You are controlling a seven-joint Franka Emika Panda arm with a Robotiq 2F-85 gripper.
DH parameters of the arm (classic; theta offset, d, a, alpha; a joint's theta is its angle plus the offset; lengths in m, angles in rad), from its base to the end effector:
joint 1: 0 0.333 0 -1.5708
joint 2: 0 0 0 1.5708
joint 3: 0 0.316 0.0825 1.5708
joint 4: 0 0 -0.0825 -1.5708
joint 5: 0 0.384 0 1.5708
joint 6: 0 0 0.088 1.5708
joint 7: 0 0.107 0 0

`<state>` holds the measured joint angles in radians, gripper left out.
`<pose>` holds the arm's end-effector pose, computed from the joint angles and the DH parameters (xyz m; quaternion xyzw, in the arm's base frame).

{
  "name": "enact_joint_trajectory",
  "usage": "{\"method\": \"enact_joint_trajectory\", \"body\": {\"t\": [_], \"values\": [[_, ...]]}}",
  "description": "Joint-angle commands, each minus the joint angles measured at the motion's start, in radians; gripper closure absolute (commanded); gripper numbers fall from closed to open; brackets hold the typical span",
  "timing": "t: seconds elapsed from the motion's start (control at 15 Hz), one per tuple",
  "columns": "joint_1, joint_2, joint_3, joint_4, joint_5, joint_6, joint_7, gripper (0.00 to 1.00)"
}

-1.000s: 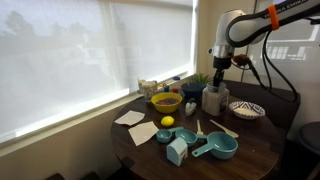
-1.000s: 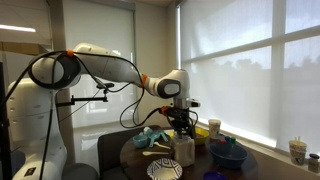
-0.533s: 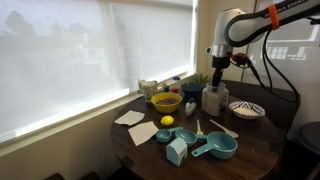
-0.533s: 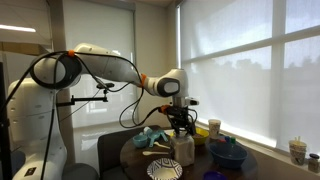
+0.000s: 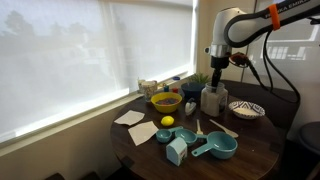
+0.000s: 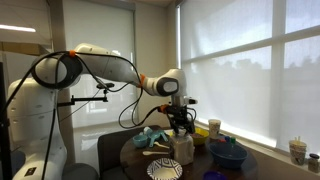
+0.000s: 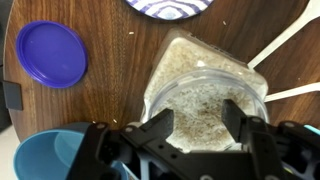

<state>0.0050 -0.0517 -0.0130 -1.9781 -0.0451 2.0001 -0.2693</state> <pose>0.5504 -0.0072 0.4963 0.9894 0.1387 0.0336 0.0254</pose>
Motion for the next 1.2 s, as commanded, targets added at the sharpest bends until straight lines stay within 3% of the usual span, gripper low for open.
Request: {"method": "enact_joint_trajectory", "body": {"t": [0.0, 0.53, 0.6, 0.67, 0.87, 1.0, 1.13], "values": [[0.007, -0.001, 0.011, 0.030, -0.001, 0.004, 0.004, 0.36], [0.012, -0.009, 0.021, 0.029, 0.004, 0.057, 0.004, 0.32], [0.014, -0.007, 0.021, 0.032, 0.001, 0.052, 0.003, 0.36], [0.015, -0.004, 0.021, 0.034, 0.004, 0.054, 0.004, 0.59], [0.017, -0.004, 0.024, 0.038, 0.008, 0.058, 0.004, 0.69], [0.018, -0.003, 0.025, 0.036, 0.006, 0.060, 0.004, 0.69], [0.016, 0.003, 0.025, 0.034, 0.001, 0.053, 0.005, 0.64]]}}
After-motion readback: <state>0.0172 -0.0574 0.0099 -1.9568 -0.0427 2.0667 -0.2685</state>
